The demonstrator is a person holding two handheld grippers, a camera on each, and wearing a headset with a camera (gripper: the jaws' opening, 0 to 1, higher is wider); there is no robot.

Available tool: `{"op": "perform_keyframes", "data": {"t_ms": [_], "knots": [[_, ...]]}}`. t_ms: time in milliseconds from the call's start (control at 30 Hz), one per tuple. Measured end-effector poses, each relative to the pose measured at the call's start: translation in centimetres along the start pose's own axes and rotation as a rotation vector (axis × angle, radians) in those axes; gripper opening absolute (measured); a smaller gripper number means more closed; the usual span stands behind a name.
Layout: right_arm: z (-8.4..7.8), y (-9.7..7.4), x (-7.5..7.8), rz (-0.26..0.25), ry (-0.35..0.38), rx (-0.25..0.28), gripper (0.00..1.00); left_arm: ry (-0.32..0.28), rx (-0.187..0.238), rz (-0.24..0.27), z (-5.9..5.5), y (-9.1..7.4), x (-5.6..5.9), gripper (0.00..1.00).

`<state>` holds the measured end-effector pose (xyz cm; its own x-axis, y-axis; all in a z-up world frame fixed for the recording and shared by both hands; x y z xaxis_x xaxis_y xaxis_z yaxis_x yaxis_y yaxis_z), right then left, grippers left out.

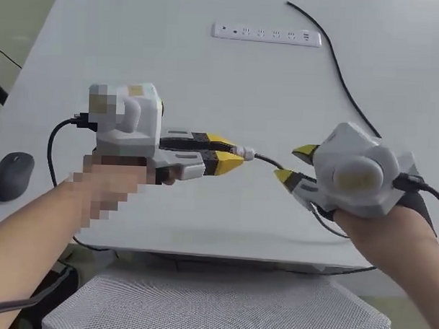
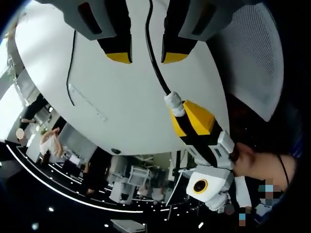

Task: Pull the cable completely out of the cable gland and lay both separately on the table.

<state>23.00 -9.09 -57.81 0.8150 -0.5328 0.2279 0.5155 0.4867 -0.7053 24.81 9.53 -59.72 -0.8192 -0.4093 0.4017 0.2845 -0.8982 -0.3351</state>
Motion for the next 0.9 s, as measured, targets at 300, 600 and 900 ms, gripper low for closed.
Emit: {"op": "perform_keyframes", "data": {"t_ms": [300, 600, 900], "knots": [[1.5, 0.8, -0.9, 0.018, -0.079, 0.012, 0.16, 0.002, -0.006, -0.003, 0.0, 0.0, 0.0, 0.15], [2.2, 1.2, -1.3, 0.026, -0.129, 0.025, 0.05, 0.007, -0.006, 0.0, -0.1, 0.0, -0.1, 0.15], [2.3, 1.7, -1.1, 0.017, -0.139, 0.01, 0.01, 0.007, -0.005, 0.003, 0.1, 0.1, -0.5, 0.15]]}}
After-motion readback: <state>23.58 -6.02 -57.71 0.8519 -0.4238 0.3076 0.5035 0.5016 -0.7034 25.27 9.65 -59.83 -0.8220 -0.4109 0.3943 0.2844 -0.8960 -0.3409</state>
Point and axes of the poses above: the centre of the closed fingertips' face, and the gripper's own axes: y roughly forward along the fingers, x roughly to its right, z roughly out of its top, the point moved 10 cm from there along -y, roughly backward along the fingers, and after that the axes turned 3 degrees about -x, right-handed, at the moved point
